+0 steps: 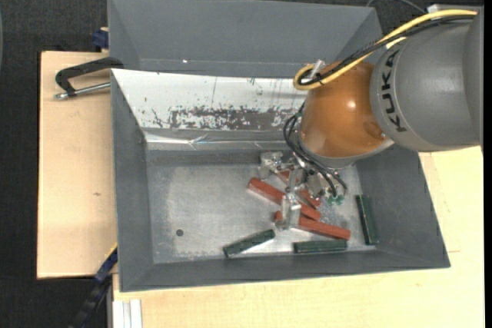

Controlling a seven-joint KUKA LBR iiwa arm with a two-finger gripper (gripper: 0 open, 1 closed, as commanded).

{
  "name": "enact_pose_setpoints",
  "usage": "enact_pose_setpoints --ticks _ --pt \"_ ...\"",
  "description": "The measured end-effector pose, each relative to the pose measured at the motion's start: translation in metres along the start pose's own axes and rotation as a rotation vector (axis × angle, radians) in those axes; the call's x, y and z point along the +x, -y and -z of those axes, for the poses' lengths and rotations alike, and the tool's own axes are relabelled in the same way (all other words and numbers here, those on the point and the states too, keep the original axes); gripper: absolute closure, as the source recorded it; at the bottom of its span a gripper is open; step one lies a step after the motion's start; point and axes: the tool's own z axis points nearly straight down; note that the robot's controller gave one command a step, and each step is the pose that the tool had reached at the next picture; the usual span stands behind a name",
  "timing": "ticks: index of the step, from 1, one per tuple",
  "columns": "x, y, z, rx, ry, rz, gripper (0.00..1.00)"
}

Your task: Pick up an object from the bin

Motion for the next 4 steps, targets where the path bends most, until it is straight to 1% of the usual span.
enact_pose_setpoints --ticks 1,2,3,4 --pt "0.011 0.024 -0.032 -0.003 -0.004 0.008 0.0" --pt "-0.005 0.058 -0.016 0.0 -0.003 -0.078 0.0" --pt "-0.002 0.054 -0.01 0.001 -0.004 -0.086 0.0" --pt "-0.002 0.036 -0.019 0.0 -0.006 -0.224 0.0"
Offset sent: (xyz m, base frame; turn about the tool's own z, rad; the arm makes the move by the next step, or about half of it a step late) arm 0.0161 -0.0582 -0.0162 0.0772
